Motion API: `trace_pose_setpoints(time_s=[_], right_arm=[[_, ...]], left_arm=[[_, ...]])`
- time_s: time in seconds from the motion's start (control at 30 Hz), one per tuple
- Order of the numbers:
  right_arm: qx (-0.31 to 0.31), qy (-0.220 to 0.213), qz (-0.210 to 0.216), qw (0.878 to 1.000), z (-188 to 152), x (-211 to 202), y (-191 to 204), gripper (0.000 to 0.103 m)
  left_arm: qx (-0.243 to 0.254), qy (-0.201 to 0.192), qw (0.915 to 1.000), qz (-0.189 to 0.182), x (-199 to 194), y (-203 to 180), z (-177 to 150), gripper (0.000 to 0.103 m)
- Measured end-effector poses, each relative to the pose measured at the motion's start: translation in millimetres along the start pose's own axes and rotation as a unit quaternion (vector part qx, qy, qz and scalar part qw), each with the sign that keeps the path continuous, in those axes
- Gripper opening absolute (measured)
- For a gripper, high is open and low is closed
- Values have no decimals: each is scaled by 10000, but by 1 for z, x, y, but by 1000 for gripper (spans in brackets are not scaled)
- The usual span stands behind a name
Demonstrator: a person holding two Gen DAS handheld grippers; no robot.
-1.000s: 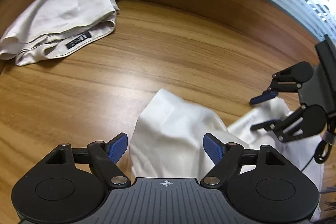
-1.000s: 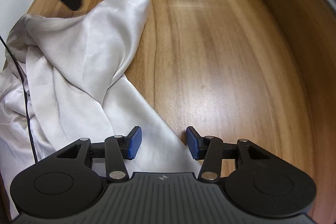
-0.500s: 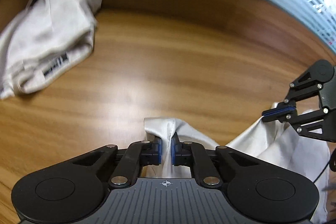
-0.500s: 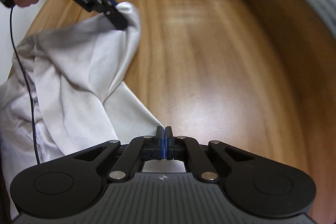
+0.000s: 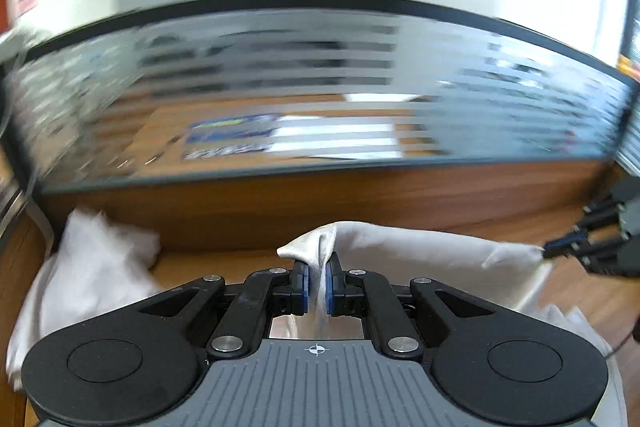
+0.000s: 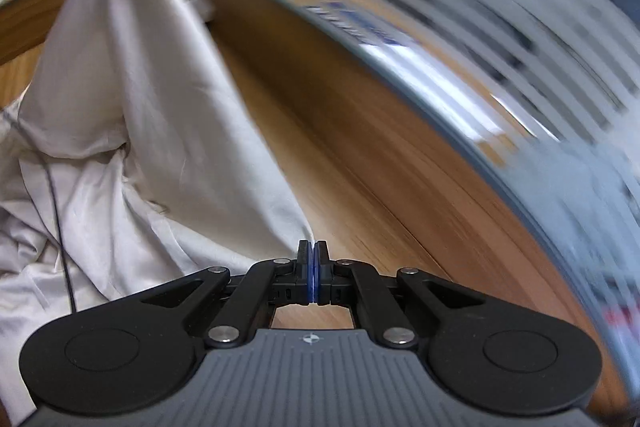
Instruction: Fold clothes
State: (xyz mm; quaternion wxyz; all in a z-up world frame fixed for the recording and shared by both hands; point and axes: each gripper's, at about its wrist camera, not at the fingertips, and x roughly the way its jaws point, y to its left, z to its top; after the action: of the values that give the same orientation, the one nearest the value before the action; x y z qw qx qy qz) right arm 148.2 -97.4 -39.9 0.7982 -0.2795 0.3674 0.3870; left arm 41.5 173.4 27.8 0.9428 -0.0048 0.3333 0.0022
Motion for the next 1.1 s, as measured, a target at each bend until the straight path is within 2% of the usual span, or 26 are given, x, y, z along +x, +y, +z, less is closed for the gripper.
trace_pose_setpoints(time_s=[0.17, 0.3, 0.4, 0.5, 0.6, 0.63, 0.7, 0.73, 0.77, 0.8, 0.87, 0.97, 1.1], right_arm=[[579, 251, 120, 9979, -40, -12, 2, 1], [670, 598, 418, 9951, -65, -7, 20, 1], [620, 894, 659, 9919, -79, -2, 37, 1], [477, 1138, 851, 9887, -84, 6, 51, 1], [378, 1138, 780, 9897, -81, 2, 51, 1], [398, 1107, 753, 9902, -76, 4, 48, 3], [463, 1025, 700, 9912, -63, 8, 41, 9], [513, 971, 684, 9916, -55, 11, 36, 16], [570, 914, 674, 9919, -46, 12, 30, 22], [662, 850, 678, 9919, -37, 16, 25, 26], [909, 732, 732, 9905, -20, 28, 15, 44], [1338, 684, 898, 9846, 5, 58, 2, 55], [1704, 972, 1129, 9740, 27, 111, -7, 58]], left_arm=[[816, 430, 9934, -680, 4, -48, -27, 10], [1135, 1018, 9798, -1297, 9, -75, -69, 10], [1309, 1420, 9700, -1474, 11, -91, -101, 10], [1298, 1713, 9647, -1524, 14, -97, -125, 11], [1042, 1888, 9643, -1539, 17, -93, -139, 13], [953, 1934, 9643, -1537, 18, -92, -143, 18], [820, 1972, 9659, -1464, 18, -87, -143, 37], [746, 1973, 9671, -1424, 16, -84, -143, 50], [642, 1931, 9689, -1406, 10, -78, -147, 53], [514, 1903, 9702, -1410, 11, -74, -147, 53], [267, 1890, 9723, -1352, 12, -65, -144, 57], [-59, 1854, 9755, -1181, 17, -54, -140, 58], [-519, 1832, 9796, -646, 32, -33, -136, 58]])
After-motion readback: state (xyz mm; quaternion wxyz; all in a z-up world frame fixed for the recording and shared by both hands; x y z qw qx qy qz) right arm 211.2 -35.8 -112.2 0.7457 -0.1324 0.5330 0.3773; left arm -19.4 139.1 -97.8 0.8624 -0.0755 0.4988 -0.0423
